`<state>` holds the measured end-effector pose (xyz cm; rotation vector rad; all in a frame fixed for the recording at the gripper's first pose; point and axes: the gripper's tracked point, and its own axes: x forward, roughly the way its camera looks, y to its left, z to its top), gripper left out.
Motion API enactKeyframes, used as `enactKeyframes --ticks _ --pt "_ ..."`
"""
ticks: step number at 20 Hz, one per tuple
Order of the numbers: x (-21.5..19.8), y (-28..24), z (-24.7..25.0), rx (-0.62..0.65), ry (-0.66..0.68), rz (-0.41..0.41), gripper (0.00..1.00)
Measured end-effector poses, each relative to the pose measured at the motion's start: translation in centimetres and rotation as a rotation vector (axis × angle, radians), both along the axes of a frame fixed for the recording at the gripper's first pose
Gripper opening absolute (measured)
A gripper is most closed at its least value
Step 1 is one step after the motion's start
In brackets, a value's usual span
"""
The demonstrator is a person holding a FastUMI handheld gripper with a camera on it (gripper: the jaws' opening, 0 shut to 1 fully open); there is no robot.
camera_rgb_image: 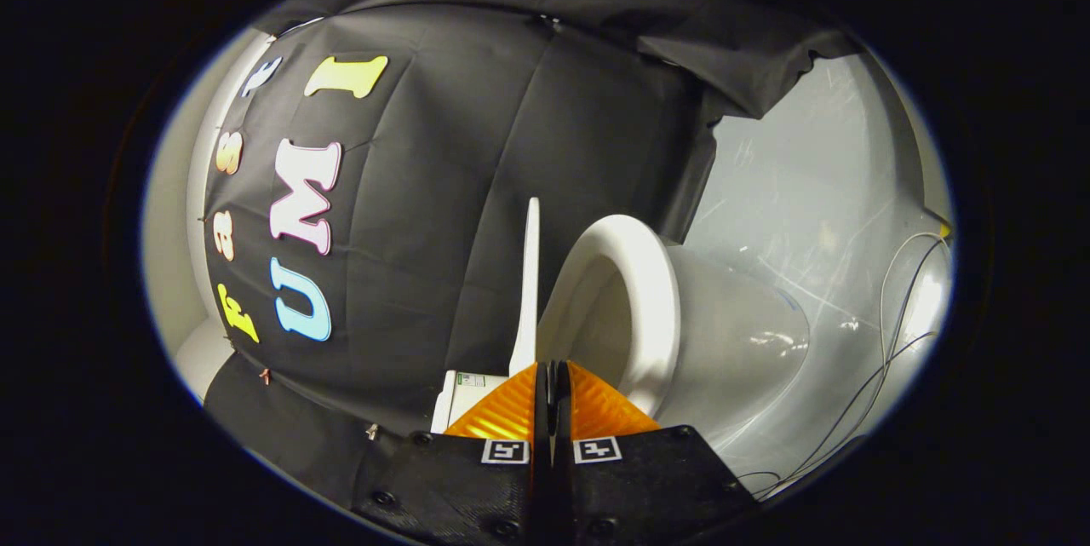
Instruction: Open the toilet lid.
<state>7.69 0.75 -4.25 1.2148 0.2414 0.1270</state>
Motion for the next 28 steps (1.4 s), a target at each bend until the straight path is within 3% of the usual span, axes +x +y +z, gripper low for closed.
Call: enactKeyframes --ticks 18,28 --pt "-1.2 6.9 12.4 -0.243 -0.085 -0.014 0.05" --pt "-2.1 12.4 17.4 -0.449 -0.103 -0.041 0.05"
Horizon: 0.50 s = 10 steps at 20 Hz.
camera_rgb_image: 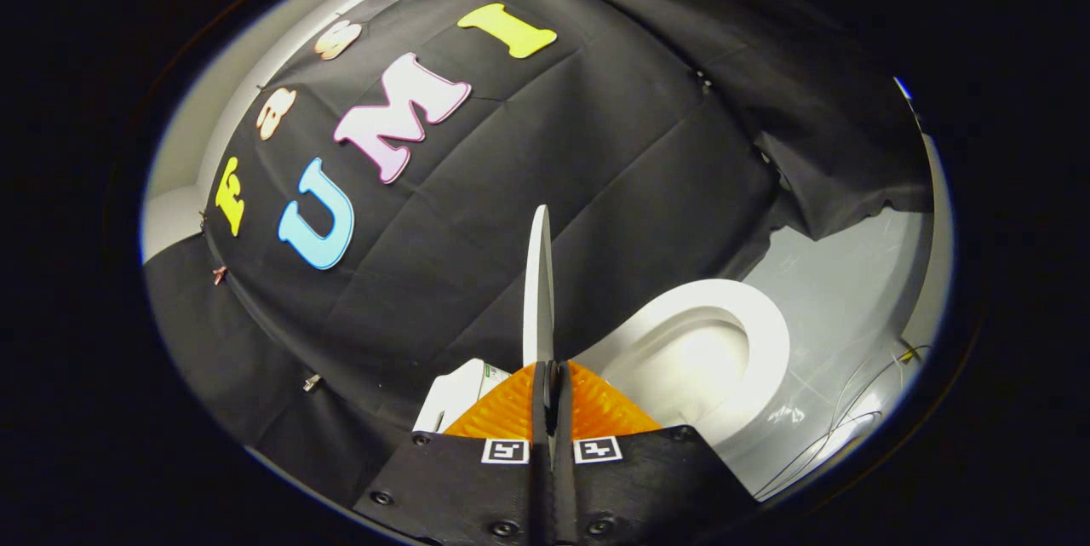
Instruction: Open the toilet lid.
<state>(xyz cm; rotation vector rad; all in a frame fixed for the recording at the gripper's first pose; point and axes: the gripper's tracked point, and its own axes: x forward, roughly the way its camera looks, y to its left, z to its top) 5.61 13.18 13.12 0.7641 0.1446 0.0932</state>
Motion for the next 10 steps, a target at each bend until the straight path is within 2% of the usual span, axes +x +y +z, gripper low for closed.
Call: enactKeyframes --ticks 4,10 --pt "-0.1 2.0 1.2 -0.066 0.001 -0.019 0.05" --pt "-0.6 6.0 3.7 -0.163 -0.02 0.004 0.05"
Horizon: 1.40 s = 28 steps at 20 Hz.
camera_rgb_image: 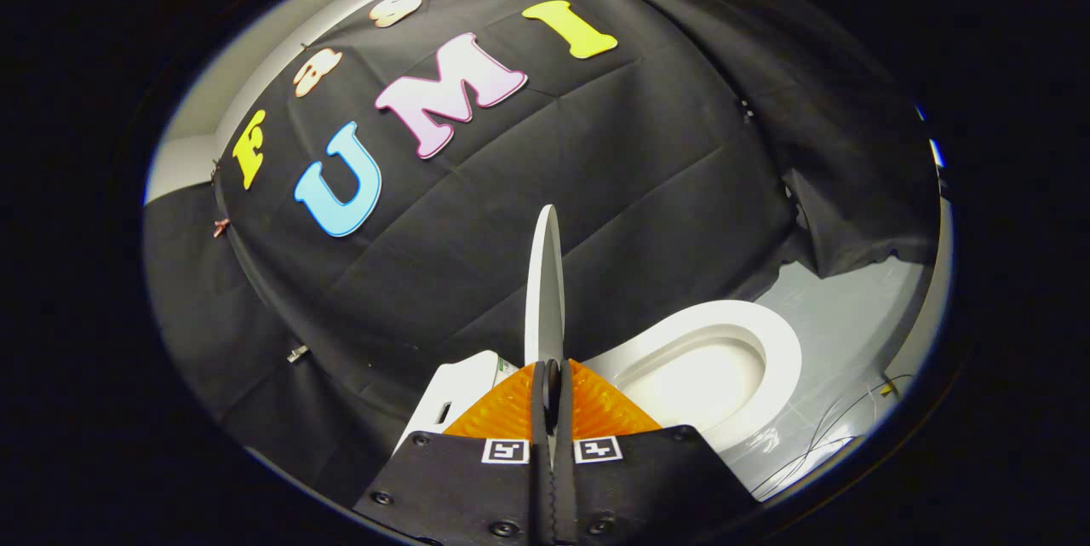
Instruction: Open the toilet lid.
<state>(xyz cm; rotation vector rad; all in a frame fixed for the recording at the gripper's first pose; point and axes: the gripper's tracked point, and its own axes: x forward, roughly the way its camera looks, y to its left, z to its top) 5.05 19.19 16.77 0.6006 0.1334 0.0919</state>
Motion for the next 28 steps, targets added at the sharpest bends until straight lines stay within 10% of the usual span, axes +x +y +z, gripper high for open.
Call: enactKeyframes --ticks 28 --pt "0.2 19.6 4.7 -0.444 -0.067 -0.065 0.05"
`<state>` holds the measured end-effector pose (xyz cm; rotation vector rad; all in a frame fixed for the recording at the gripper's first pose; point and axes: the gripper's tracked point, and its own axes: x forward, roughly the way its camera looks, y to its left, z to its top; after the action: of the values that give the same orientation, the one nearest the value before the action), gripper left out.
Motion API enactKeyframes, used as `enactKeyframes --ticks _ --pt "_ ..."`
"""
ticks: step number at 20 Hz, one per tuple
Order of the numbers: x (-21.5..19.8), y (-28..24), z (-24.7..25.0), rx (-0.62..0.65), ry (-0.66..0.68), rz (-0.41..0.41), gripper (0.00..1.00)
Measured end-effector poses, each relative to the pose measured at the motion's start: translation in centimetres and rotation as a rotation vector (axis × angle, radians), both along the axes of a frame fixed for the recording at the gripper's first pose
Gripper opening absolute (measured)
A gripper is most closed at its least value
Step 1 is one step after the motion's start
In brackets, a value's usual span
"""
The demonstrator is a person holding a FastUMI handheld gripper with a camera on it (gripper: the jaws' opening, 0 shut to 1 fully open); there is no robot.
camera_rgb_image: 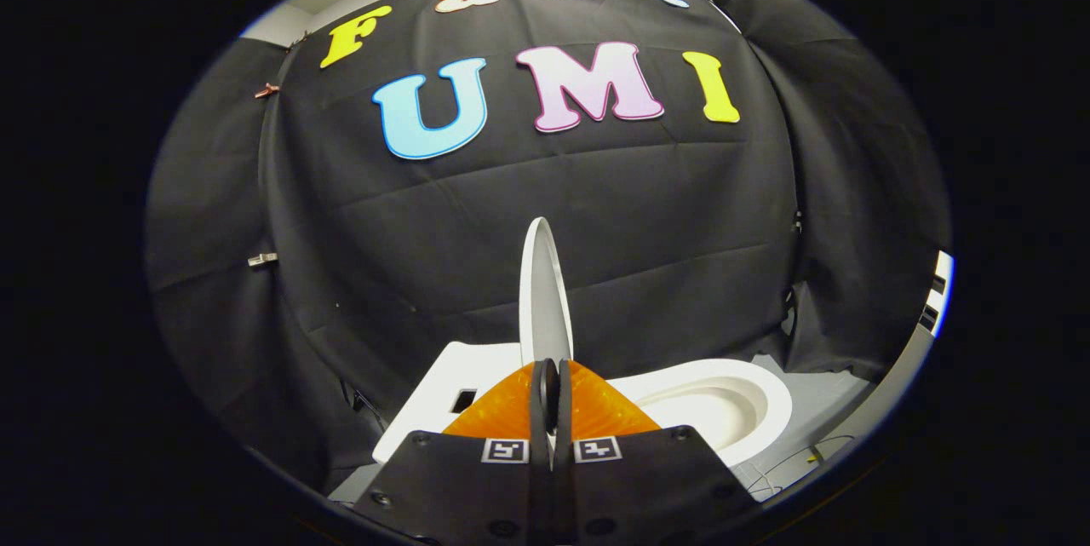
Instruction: Open the toilet lid.
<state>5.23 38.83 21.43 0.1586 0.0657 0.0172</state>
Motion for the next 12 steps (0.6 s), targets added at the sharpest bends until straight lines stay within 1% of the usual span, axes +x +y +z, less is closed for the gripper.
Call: enactKeyframes --ticks 2,5,12 --pt "0.1 1.7 -0.1 -0.027 -0.003 0.01 0.05" --pt "0.1 2.6 -0.1 -0.043 -0.01 -0.01 0.05" --pt "0.3 5.3 -0.4 -0.089 -0.019 -0.015 0.05"
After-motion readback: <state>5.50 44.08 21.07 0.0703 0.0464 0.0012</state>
